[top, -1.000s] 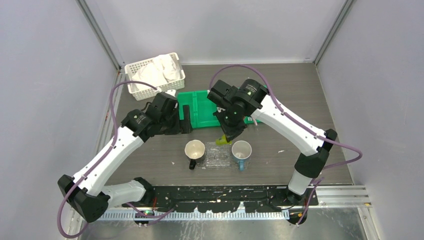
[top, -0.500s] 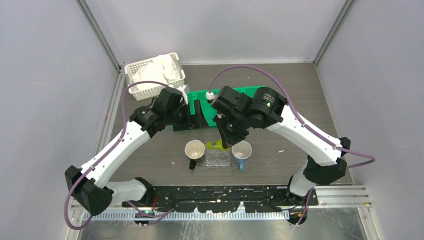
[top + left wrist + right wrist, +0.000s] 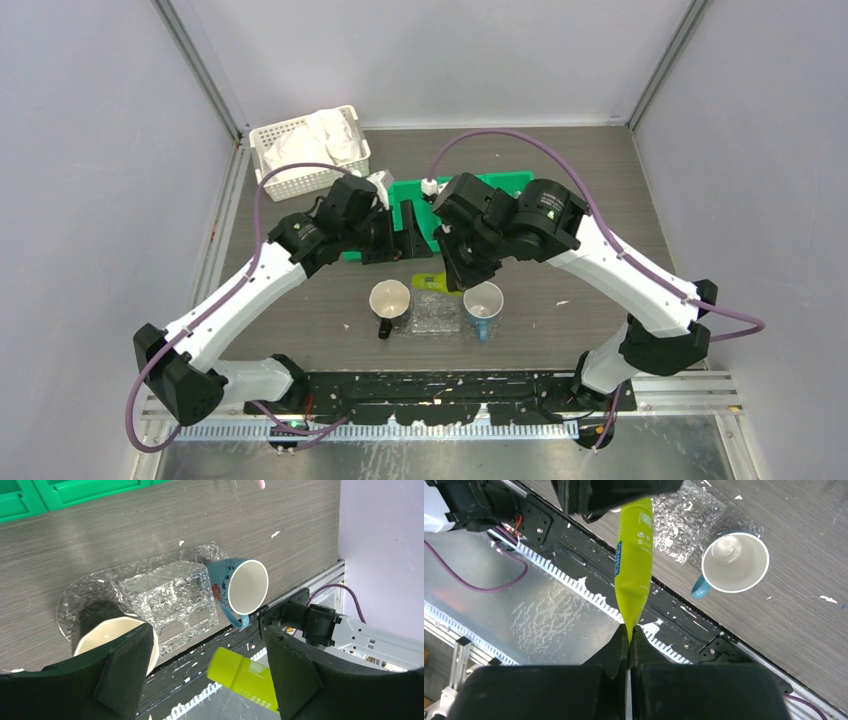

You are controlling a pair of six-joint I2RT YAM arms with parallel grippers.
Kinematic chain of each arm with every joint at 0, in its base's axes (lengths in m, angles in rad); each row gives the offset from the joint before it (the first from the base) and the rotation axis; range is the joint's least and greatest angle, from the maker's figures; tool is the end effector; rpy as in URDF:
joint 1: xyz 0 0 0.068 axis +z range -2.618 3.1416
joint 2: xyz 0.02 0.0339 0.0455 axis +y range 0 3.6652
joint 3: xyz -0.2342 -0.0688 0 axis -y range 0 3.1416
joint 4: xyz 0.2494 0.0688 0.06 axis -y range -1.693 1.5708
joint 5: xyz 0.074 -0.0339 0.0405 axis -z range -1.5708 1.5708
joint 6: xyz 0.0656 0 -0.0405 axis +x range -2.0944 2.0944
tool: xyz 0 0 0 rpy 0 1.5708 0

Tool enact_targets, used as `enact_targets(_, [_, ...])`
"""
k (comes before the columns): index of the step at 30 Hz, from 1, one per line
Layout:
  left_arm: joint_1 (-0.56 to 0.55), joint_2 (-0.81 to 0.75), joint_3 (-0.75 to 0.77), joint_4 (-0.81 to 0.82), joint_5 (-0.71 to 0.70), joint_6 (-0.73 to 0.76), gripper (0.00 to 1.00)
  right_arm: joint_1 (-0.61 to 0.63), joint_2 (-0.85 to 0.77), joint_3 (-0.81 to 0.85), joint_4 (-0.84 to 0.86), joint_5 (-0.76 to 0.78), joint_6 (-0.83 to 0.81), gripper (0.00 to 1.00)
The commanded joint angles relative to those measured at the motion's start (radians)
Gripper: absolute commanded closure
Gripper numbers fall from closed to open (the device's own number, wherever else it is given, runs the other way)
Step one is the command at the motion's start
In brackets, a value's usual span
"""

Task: Prepare toiletry sets of a toothbrush and toothpaste on the tray

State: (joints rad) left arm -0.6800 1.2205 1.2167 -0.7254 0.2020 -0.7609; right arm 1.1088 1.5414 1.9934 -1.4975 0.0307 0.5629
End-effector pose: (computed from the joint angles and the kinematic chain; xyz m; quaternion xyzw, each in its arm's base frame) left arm 0.2191 -0.1941 0.3004 0.0044 0.9090 -0.3373 0.2447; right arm 0.1272 0.2509 0.3898 -0.2565 0.9309 0.1827 0.1851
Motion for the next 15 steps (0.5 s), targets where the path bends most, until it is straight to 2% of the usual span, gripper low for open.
enact_targets(1, [-0.04, 0.023, 0.039, 0.055, -0.008, -0.024, 0.18, -0.004, 0.018, 0.058, 0.076, 0.063, -0.007, 0.99])
enact_targets(15, [-0.147, 0.018, -0.039, 0.103, -0.06, -0.08, 0.19, -0.105, -0.091, -0.035, 0.23, 0.189, -0.001, 0.99])
